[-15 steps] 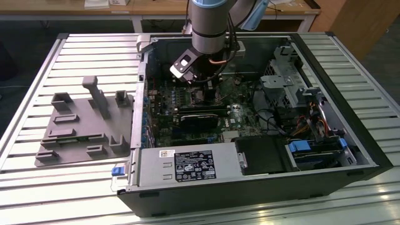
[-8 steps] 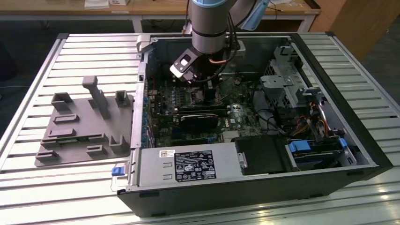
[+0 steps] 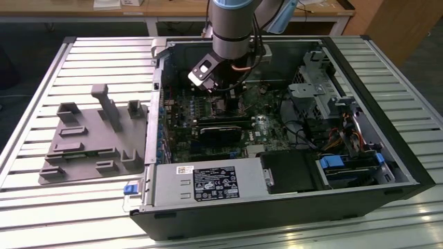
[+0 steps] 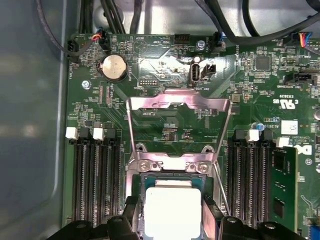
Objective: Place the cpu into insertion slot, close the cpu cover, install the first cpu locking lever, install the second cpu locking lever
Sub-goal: 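Place the cpu into insertion slot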
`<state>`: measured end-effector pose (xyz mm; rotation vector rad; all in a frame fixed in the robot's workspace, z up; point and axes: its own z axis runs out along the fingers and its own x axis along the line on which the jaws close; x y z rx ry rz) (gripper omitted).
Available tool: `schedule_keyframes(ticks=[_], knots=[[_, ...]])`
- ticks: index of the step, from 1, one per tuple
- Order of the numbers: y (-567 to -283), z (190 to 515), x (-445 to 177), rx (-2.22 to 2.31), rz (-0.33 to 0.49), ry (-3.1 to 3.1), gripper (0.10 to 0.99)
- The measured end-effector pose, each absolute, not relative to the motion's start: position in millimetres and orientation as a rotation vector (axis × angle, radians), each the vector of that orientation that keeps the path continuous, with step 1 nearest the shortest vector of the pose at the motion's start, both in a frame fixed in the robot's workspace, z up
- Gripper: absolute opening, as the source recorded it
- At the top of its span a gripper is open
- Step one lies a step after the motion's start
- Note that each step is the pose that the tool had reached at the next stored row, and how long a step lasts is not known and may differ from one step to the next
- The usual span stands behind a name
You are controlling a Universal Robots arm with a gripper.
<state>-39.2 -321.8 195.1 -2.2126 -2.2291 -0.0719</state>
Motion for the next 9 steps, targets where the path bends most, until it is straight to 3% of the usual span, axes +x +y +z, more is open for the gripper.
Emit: schedule_keyframes(ticks=[9], knots=[[-321.9, 198.1, -39.2, -2.212, -0.072, -2.229, 0.612]])
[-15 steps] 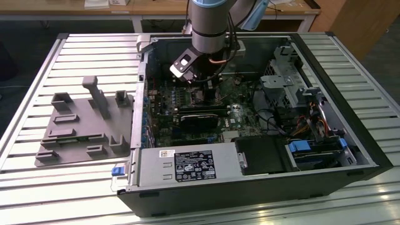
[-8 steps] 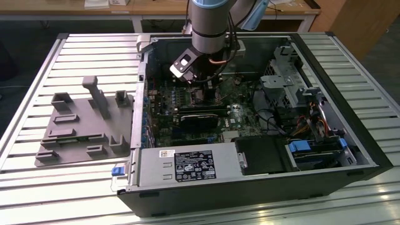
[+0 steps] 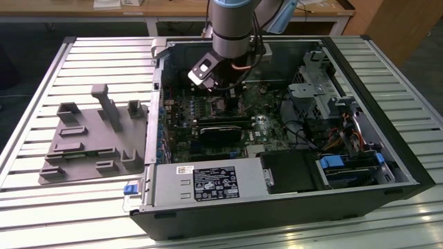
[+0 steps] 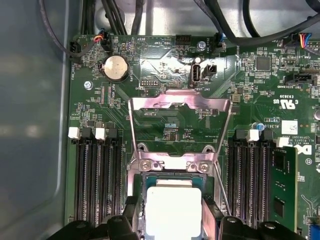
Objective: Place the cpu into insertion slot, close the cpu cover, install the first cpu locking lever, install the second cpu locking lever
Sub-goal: 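Place the cpu into insertion slot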
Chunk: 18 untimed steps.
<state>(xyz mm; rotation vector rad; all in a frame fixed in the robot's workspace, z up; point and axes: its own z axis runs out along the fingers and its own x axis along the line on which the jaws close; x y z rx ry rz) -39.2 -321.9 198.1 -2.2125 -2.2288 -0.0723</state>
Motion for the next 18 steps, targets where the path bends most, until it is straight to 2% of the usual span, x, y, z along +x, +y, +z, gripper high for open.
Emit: schedule_keyframes(ticks=[14, 15, 16, 17, 18], knots=[[-321.8, 206.4, -39.2, -2.214, -0.070, -2.230, 0.612], [-321.8, 206.4, -39.2, -2.214, -0.070, -2.230, 0.596], [-321.8, 206.4, -39.2, -2.214, -0.070, -2.230, 0.533], [-321.8, 206.4, -39.2, -2.214, -0.070, -2.230, 0.533], [-321.8, 206.4, -39.2, -2.214, -0.070, -2.230, 0.471]])
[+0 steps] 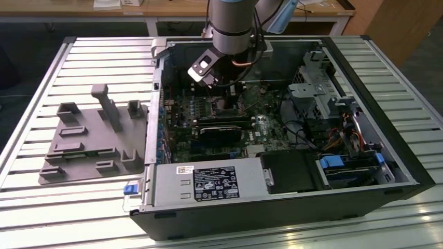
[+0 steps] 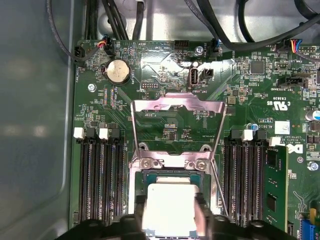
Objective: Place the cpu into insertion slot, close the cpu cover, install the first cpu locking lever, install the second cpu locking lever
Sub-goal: 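Place the cpu into insertion slot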
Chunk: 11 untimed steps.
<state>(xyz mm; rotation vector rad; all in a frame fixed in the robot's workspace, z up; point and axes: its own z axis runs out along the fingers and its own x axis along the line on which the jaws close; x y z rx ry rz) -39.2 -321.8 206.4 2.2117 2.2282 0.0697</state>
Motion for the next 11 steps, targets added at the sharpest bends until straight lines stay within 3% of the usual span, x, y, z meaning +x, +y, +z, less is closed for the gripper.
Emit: schedule_keyframes(ticks=[1, 2, 4, 6, 8, 11], knots=[[-321.8, 206.4, -39.2, 2.212, 0.070, 2.228, 0.412], [-321.8, 206.4, -39.2, 2.212, 0.070, 2.228, 0.412], [-321.8, 206.4, -39.2, 2.212, 0.070, 2.228, 0.294], [-321.8, 206.4, -39.2, 2.212, 0.070, 2.228, 0.294], [-321.8, 206.4, -39.2, 2.212, 0.070, 2.228, 0.176], [-321.8, 206.4, -39.2, 2.212, 0.070, 2.228, 0.106]])
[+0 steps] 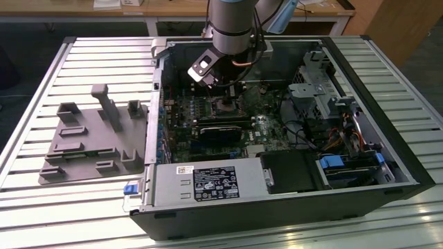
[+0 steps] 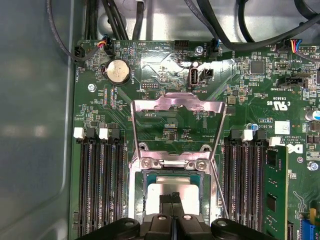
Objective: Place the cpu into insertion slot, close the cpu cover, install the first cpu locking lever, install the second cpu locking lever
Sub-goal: 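Place the cpu into insertion slot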
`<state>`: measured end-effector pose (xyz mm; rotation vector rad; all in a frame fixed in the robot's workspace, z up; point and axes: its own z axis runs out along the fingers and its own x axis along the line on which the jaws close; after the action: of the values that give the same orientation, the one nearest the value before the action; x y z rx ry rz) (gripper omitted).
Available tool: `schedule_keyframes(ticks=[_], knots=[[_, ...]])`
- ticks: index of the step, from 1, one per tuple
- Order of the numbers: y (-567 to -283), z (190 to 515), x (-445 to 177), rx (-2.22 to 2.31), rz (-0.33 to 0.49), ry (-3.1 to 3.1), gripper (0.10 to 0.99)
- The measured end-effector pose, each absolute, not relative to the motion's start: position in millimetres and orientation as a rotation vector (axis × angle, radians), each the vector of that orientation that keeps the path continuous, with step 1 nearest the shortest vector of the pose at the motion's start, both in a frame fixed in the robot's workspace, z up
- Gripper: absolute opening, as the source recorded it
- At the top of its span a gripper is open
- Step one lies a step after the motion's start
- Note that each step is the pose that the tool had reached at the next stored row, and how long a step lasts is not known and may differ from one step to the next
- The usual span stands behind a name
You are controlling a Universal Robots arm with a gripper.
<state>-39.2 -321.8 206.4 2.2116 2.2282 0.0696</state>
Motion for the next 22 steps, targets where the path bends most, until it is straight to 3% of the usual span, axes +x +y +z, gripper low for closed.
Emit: schedule_keyframes(ticks=[22], knots=[[-321.9, 199.7, -39.3, 2.205, 0.058, 2.222, 0.106]])
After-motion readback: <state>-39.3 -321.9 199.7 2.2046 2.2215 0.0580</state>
